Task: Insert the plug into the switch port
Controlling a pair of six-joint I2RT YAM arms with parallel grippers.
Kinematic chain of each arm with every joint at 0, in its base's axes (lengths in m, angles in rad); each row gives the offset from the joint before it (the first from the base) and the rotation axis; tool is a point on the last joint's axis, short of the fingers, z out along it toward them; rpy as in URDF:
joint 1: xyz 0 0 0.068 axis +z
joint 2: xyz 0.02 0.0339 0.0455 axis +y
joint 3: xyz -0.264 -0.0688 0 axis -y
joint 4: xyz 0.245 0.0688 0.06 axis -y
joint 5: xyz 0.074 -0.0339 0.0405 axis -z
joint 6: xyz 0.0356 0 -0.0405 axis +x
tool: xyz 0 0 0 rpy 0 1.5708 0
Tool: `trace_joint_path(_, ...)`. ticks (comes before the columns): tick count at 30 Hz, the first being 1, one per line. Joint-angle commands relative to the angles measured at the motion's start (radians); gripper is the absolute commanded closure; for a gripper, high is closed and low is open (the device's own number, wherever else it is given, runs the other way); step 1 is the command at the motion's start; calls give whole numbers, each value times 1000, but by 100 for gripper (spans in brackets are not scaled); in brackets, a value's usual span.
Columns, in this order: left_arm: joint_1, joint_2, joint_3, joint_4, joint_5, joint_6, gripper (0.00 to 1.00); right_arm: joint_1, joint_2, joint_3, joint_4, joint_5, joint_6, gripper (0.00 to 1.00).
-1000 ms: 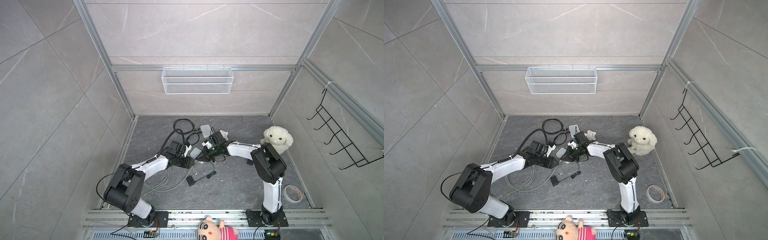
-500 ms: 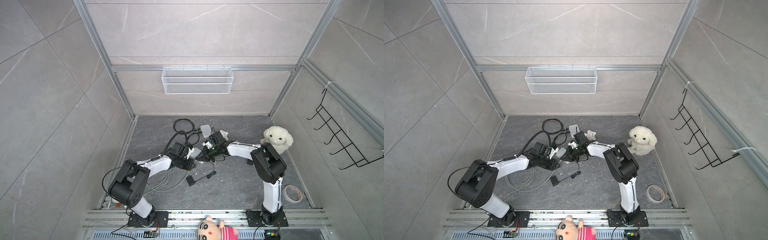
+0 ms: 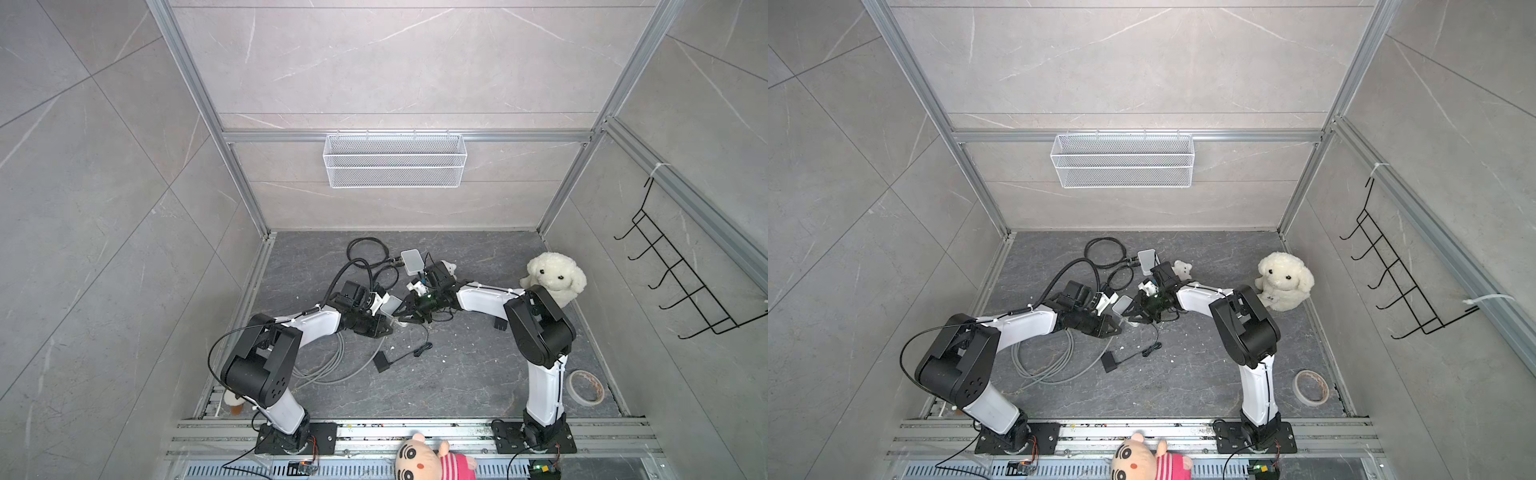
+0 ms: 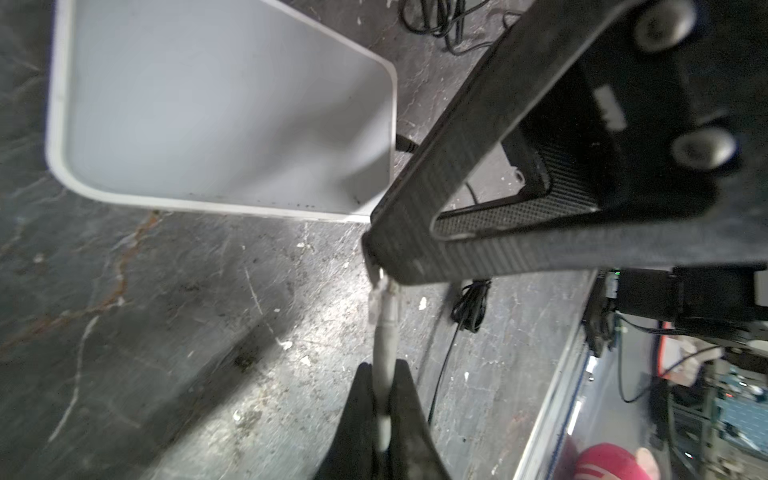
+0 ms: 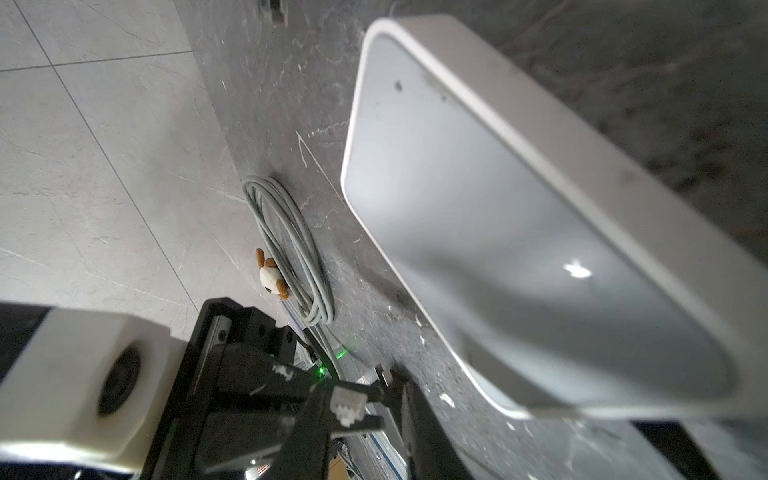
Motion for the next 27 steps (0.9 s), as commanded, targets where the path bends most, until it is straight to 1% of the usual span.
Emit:
trace_joint_path(1,18,38,74,-55,180,59,100,-44,-71,-62,104,-49,-45,66)
trace_joint_path(4,22,74,116,-114,240,94,100,-54,-91,-126,252,-86,-24,66)
trace_joint_path(9,37,104,145,-151,323,115,100,-59,-121,-264,613,-114,98,66)
trace_joint_path(13,46,121,178,-209,343,154,100,-70,-109,-352,854,-125,146,66)
trace_joint_path(18,63,121,182,-219,371,164,100,-70,-48,-407,1145,-143,269,68)
trace_joint_path(20,65,120,182,-227,376,171,100,-67,-33,-414,1212,-152,302,68)
trace_joint_path(22,70,121,182,-234,384,177,100,-62,-28,-416,1231,-162,306,68)
trace_joint_path(27,83,122,187,-251,395,195,100,-51,-29,-416,1121,-161,232,67)
